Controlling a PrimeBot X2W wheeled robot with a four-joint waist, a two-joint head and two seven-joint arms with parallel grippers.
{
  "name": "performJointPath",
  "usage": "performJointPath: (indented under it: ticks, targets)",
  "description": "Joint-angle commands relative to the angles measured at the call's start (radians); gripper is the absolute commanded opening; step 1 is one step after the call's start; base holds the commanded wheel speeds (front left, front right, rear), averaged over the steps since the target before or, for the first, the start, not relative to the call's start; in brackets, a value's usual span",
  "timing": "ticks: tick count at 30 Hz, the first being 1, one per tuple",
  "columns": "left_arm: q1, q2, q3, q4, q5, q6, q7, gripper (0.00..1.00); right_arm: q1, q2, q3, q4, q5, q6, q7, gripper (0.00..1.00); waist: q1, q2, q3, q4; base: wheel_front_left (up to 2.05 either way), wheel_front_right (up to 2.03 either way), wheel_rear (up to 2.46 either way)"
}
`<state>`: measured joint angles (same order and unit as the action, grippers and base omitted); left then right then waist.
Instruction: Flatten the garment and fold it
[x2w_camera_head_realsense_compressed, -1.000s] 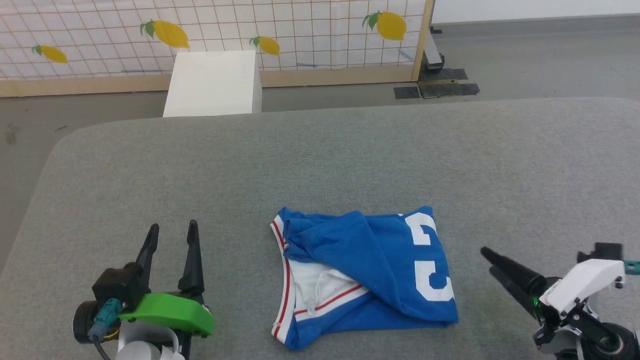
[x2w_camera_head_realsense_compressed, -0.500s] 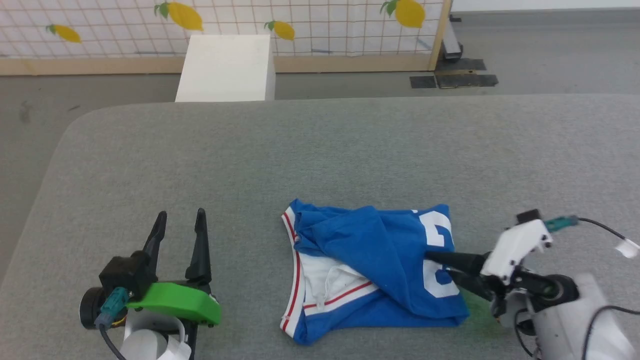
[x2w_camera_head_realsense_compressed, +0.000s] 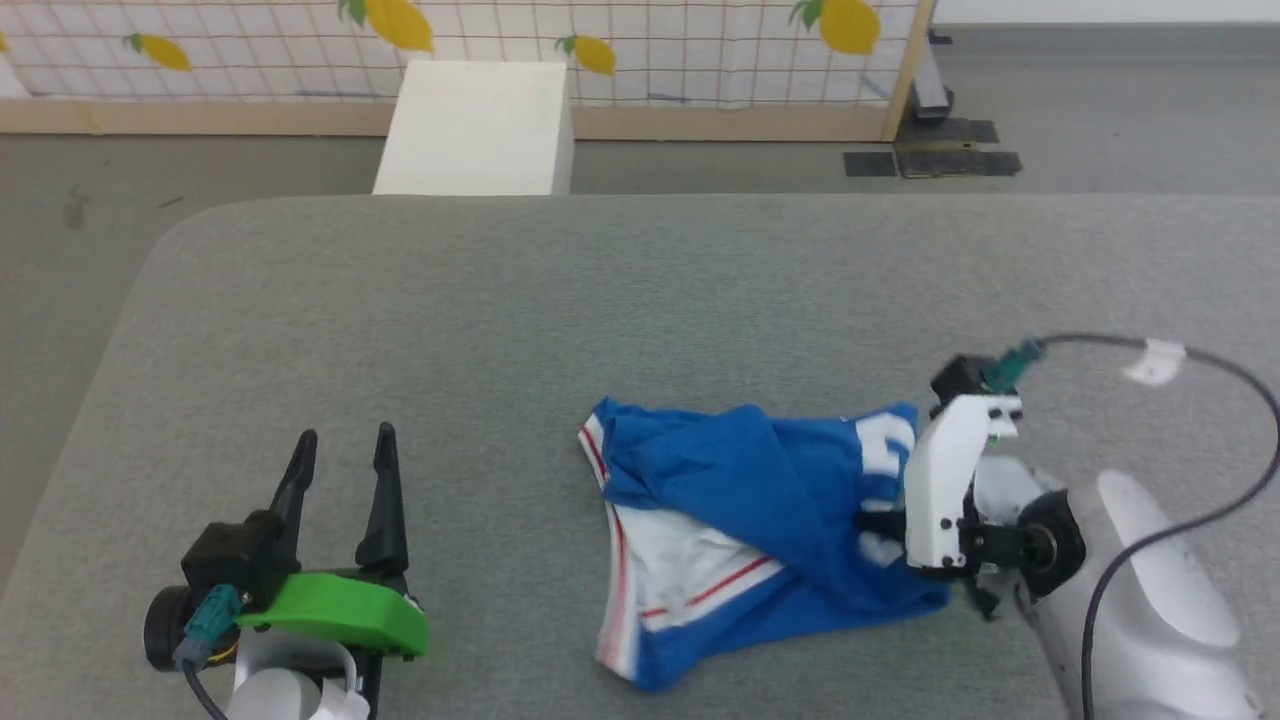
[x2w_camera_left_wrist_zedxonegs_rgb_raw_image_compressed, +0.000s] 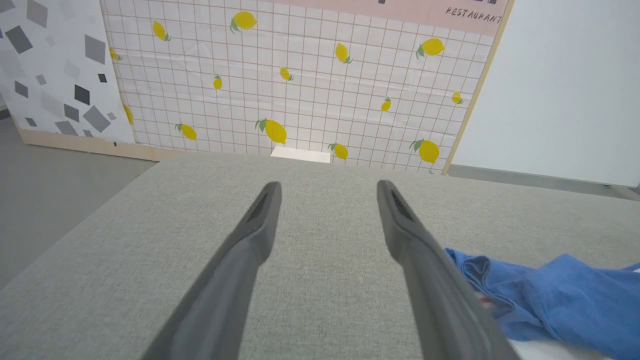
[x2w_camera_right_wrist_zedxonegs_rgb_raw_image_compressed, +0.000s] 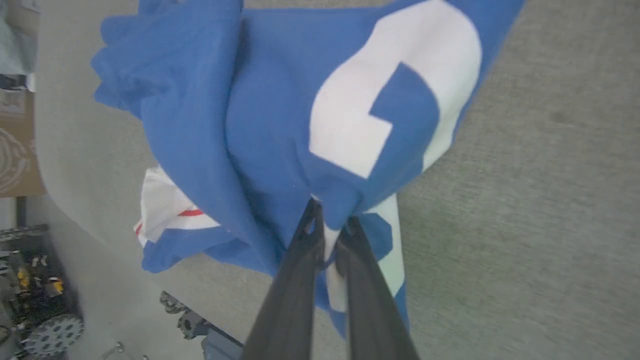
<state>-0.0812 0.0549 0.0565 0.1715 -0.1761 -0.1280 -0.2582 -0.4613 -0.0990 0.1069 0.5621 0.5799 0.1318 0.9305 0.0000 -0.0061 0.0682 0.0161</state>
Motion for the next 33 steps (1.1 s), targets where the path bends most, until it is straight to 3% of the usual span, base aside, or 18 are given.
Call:
performJointPath:
  ticks: [1, 9, 17, 21, 23, 33]
  targets:
    - [0.006, 0.003, 0.007, -0.008, 0.001, -0.003, -0.004, 1.00, 0.002, -0.036, 0.038, -0.043, -0.065, -0.001, -0.012, 0.00, 0.0000, 0.0061, 0.010, -0.036, 0.00, 0.00, 0.00]
    - [-0.025, 0.009, 0.027, -0.054, 0.009, -0.003, -0.004, 1.00, -0.133, -0.220, 0.242, -0.212, -0.371, -0.001, -0.038, 0.00, 0.0000, 0.0061, 0.083, -0.203, 0.00, 0.00, 0.00]
    - [-0.078, 0.033, 0.005, -0.117, 0.037, -0.003, -0.004, 1.00, -0.280, -0.269, 0.209, -0.157, -0.620, -0.001, -0.208, 0.00, 0.0000, 0.0061, 0.188, -0.393, 0.00, 0.00, 0.00]
    - [-0.102, 0.072, -0.006, -0.142, 0.048, -0.003, -0.004, 1.00, -0.328, -0.248, 0.131, -0.095, -0.724, -0.001, -0.309, 0.00, 0.0000, 0.0061, 0.252, -0.469, 0.00, 0.00, 0.00]
    - [-0.124, 0.104, -0.023, -0.161, 0.063, -0.003, 0.001, 1.00, -0.353, -0.217, 0.023, -0.034, -0.790, -0.001, -0.382, 0.00, 0.0000, 0.0061, 0.311, -0.513, 0.00, 0.00, 0.00]
    - [-0.178, 0.189, -0.047, -0.216, 0.068, -0.003, 0.069, 1.00, -0.413, -0.156, -0.275, 0.058, -0.967, -0.001, -0.520, 0.00, 0.0000, 0.0061, 0.425, -0.529, 0.00, 0.00, 0.00]
